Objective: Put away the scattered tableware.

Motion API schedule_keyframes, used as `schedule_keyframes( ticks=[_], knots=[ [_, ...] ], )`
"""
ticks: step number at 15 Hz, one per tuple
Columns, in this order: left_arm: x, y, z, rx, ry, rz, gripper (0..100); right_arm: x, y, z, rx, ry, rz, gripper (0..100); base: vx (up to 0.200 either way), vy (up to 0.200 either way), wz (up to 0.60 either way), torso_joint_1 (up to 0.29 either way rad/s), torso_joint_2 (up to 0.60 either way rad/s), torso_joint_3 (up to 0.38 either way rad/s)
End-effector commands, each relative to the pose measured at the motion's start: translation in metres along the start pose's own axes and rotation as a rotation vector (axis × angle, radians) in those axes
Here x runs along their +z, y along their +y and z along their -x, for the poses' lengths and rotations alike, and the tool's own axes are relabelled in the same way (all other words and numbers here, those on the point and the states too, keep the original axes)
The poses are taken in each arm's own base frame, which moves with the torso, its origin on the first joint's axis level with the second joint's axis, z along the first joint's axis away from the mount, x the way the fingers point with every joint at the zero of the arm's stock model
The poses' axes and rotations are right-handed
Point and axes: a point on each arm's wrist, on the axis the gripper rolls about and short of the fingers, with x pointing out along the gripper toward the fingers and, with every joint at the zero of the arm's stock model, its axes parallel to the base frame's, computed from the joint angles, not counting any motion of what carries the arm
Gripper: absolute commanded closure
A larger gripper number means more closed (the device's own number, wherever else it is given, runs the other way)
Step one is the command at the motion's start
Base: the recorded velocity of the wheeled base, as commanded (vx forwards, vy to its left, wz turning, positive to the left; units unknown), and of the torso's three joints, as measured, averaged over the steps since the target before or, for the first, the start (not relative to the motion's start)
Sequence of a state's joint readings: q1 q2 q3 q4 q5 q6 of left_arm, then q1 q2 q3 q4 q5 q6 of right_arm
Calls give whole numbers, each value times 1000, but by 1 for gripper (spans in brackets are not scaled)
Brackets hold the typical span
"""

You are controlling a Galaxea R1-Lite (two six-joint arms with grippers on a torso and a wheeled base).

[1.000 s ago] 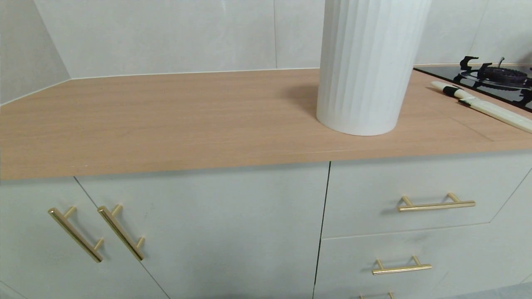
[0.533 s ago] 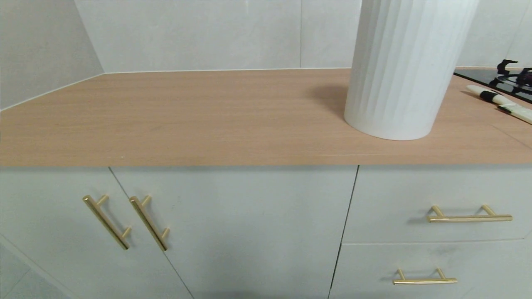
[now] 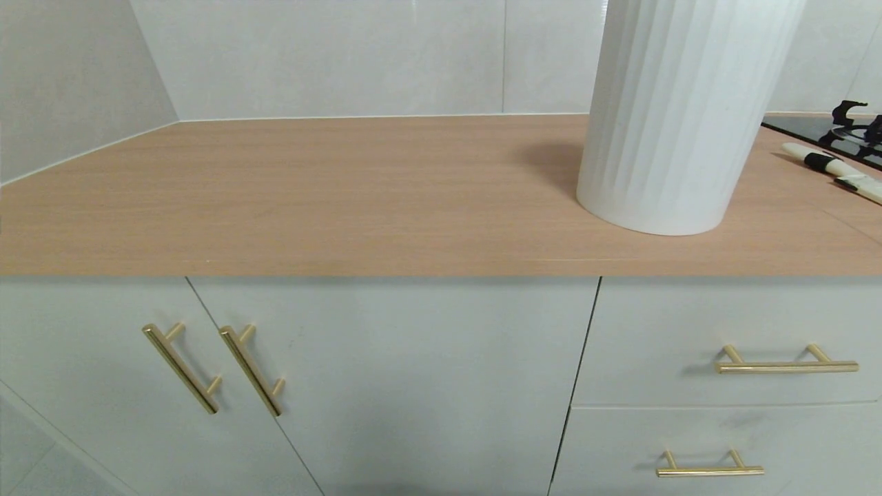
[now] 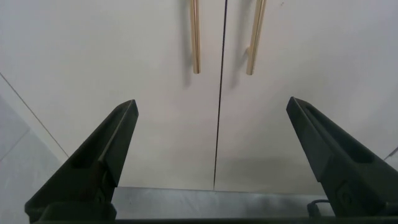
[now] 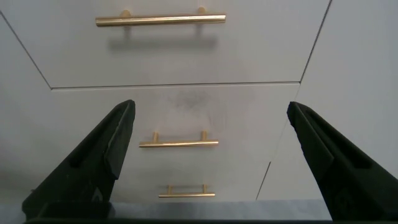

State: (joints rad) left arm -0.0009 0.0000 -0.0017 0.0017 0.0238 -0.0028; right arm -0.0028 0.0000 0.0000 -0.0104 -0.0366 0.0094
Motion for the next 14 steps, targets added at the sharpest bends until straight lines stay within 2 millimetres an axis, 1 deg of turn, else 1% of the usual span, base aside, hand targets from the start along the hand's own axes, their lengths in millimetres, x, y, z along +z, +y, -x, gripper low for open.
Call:
schedule_keyframes(
  ticks=[1,2,12,14],
  knots=[
    [0,0,0,2,2,0,0,0,0,0,-1,1,0,0,0,0,0,0,0,0],
    [0,0,0,2,2,0,0,0,0,0,-1,1,0,0,0,0,0,0,0,0],
    [0,0,0,2,2,0,0,0,0,0,-1,1,-1,0,0,-200,0,-1,1,3],
    [0,0,0,2,2,2,0,0,0,0,-1,1,0,0,0,0,0,0,0,0]
  ],
)
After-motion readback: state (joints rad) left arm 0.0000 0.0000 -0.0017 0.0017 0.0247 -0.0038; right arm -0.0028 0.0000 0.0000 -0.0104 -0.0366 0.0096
